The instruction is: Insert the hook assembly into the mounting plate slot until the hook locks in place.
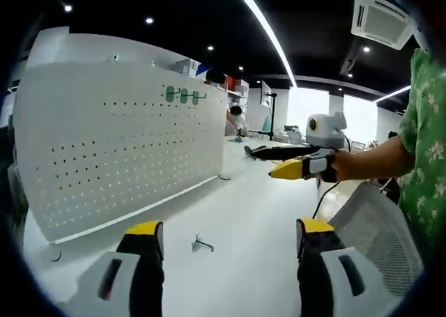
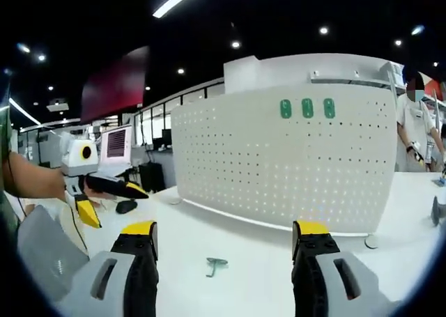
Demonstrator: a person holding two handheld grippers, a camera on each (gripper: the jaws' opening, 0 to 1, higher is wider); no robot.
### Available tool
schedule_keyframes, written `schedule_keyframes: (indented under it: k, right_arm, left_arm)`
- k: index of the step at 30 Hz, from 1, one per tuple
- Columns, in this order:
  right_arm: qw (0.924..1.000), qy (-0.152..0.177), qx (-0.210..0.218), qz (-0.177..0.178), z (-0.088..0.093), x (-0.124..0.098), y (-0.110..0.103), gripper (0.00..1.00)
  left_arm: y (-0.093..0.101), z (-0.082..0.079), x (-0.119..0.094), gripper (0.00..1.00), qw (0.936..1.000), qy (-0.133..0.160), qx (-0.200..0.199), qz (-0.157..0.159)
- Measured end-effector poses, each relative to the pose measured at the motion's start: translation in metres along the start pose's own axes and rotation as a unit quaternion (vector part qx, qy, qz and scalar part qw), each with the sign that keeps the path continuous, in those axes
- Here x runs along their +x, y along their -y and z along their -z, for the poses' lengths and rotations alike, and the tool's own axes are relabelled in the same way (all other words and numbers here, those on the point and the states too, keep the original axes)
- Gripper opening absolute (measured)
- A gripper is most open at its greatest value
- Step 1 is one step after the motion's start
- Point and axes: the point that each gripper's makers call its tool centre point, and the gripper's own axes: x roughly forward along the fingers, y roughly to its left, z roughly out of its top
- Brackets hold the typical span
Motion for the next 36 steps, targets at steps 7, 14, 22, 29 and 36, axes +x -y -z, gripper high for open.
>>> schedule_keyframes:
  k: [7, 14, 22, 29, 36]
  right_arm:
    - [0.9999, -0.015, 0.003, 0.004, 0.011, 0.002, 0.003, 0.80]
    - [0.9986, -0.051, 0.015, 0.002, 0.037, 0.005, 0.005, 0.80]
    - [0.9957, -0.088, 0.015, -0.024, 0.056, 0.007, 0.004, 0.80]
    - [0.9921, -0.115, 0.020, -0.045, 0.075, 0.007, 0.003, 0.80]
    - [0.9882, -0.135, 0.031, -0.066, 0.092, 0.005, -0.001, 0.80]
  left_arm:
    - [-0.011, 0.012, 0.021, 0.74, 0.9997, -0.023, 0.003, 0.009]
    - [-0.022, 0.025, 0.039, 0.72, 0.9988, -0.045, 0.001, 0.018]
    - [-0.031, 0.043, 0.058, 0.71, 0.9967, -0.075, 0.005, 0.032]
    - [-0.042, 0.064, 0.075, 0.69, 0.9938, -0.104, 0.005, 0.038]
    - [-0.052, 0.083, 0.087, 0.59, 0.9909, -0.128, 0.010, 0.042]
